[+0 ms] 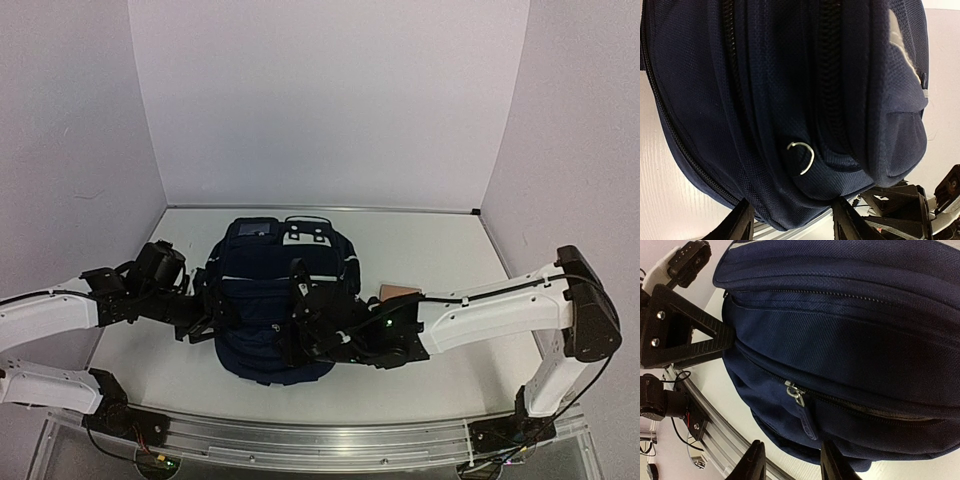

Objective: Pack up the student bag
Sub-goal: Zip the student bag at the center of the board.

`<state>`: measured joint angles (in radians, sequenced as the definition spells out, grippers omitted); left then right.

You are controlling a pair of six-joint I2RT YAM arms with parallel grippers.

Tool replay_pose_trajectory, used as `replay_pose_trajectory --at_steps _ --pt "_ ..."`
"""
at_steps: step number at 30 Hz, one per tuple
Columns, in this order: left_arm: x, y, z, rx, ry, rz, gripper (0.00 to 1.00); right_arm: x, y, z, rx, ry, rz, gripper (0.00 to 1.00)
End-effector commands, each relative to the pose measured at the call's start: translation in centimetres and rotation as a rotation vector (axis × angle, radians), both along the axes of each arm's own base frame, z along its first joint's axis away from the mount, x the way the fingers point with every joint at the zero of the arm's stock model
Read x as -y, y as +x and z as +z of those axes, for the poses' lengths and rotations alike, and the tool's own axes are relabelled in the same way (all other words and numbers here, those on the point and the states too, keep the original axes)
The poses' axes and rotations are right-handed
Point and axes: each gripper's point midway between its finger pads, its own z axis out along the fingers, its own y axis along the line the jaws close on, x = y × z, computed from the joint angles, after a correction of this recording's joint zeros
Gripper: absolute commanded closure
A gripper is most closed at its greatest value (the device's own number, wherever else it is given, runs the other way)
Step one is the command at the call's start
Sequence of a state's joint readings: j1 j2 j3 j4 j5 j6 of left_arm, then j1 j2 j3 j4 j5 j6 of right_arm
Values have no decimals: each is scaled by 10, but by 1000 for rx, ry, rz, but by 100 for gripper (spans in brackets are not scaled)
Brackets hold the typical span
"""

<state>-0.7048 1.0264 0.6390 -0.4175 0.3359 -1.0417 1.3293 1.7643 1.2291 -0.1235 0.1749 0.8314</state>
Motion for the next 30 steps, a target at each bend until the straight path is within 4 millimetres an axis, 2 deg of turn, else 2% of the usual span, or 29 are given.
replay_pose_trajectory --at_steps 1,7,15,19,22,24,28,30 --pt "-3 11 3 36 -16 53 51 -9 16 9 49 19 -76 64" --pt "-4 10 -2 26 -12 58 67 -7 30 3 82 -39 -152 64" --pt "-6 11 -4 25 -5 63 80 -7 33 -14 80 -98 -168 65" --pt "-7 11 -5 24 0 65 88 -11 34 -20 79 -116 -163 74" --pt "-8 13 -7 25 8 67 97 -14 34 -19 81 -123 -157 91" --pt "-10 16 -8 30 17 66 100 -8 35 -18 85 -139 -172 100" --pt "-28 35 -9 47 43 98 100 16 35 -14 86 -186 -218 100" --pt "-40 50 -6 69 39 121 100 27 32 -11 78 -197 -220 100"
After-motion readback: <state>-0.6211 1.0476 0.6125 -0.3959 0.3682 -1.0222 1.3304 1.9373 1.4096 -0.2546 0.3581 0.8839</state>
